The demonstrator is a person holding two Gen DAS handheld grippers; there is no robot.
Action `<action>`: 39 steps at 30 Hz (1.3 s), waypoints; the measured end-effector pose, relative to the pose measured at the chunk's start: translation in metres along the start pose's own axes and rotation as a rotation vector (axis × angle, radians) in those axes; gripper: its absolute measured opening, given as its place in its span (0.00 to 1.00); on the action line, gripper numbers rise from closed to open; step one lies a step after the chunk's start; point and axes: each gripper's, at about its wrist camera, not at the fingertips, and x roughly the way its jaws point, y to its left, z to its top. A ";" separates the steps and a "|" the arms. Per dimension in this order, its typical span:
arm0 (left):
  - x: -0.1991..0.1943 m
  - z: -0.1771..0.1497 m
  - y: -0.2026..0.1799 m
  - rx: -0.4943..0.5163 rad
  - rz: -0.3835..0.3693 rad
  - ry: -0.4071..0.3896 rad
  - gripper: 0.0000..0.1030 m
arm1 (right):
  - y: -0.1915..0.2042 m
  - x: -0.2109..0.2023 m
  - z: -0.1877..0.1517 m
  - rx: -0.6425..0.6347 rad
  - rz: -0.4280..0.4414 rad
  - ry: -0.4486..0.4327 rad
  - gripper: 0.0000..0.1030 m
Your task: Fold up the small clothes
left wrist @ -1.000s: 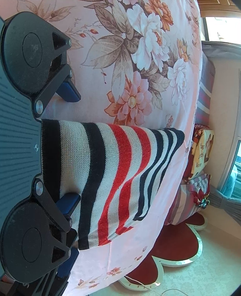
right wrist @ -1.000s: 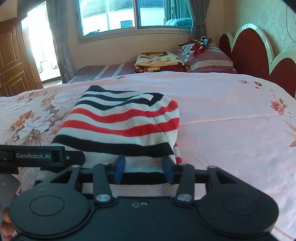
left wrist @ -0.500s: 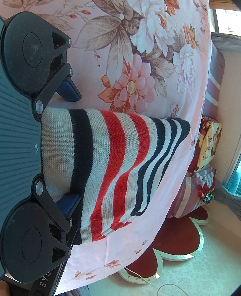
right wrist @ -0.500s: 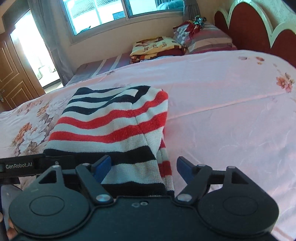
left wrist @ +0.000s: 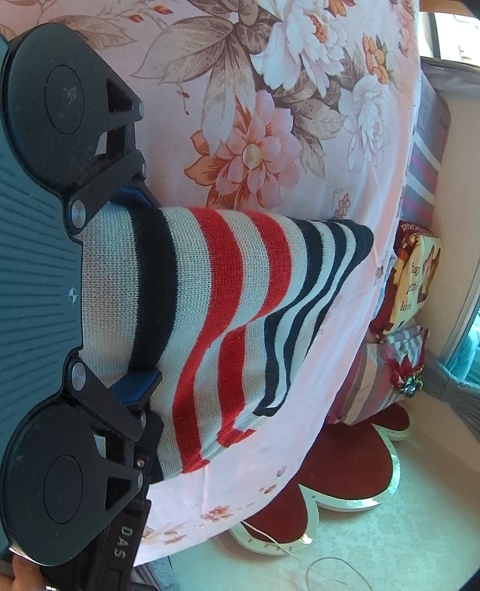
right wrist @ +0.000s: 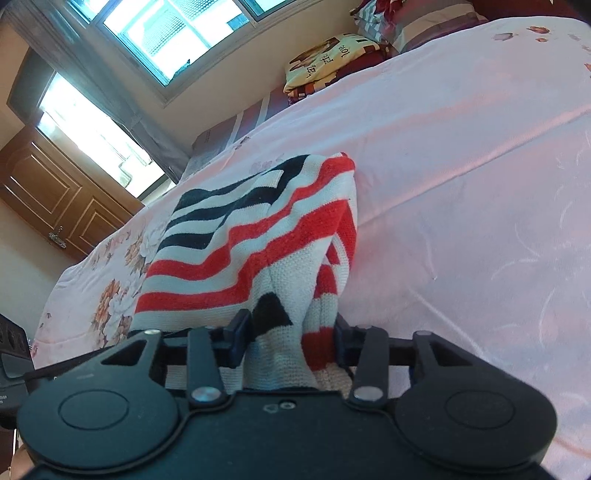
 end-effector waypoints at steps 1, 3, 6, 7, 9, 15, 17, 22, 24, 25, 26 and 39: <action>0.004 0.000 0.001 0.001 -0.001 0.007 0.83 | 0.000 0.004 0.000 -0.003 -0.010 0.007 0.46; 0.008 0.000 -0.001 0.007 0.008 -0.001 0.83 | 0.000 0.013 0.002 0.017 -0.011 0.014 0.51; 0.004 0.000 -0.005 0.002 0.023 -0.012 0.77 | 0.005 0.013 0.002 0.022 -0.028 -0.002 0.48; 0.000 -0.001 -0.006 0.005 0.023 -0.023 0.70 | 0.008 0.009 0.001 0.016 -0.028 -0.012 0.41; -0.010 0.000 -0.007 0.013 0.016 -0.045 0.63 | 0.015 0.001 -0.001 -0.010 -0.026 -0.035 0.35; -0.040 0.006 -0.008 0.037 -0.003 -0.094 0.59 | 0.035 -0.018 -0.004 0.011 0.034 -0.079 0.33; -0.053 0.010 -0.002 0.042 -0.001 -0.104 0.59 | 0.047 -0.023 -0.005 0.003 0.055 -0.084 0.32; -0.093 0.016 0.030 0.045 0.030 -0.132 0.59 | 0.085 -0.023 -0.013 -0.022 0.111 -0.089 0.32; -0.110 0.018 0.049 0.042 0.048 -0.143 0.59 | 0.104 -0.016 -0.018 -0.031 0.133 -0.085 0.32; -0.117 0.020 0.058 0.044 0.057 -0.151 0.59 | 0.113 -0.012 -0.020 -0.028 0.146 -0.081 0.32; -0.126 0.021 0.070 0.046 0.069 -0.160 0.59 | 0.122 -0.007 -0.023 -0.029 0.157 -0.078 0.32; -0.205 0.048 0.270 0.012 0.123 -0.243 0.59 | 0.292 0.086 -0.079 -0.064 0.223 -0.087 0.32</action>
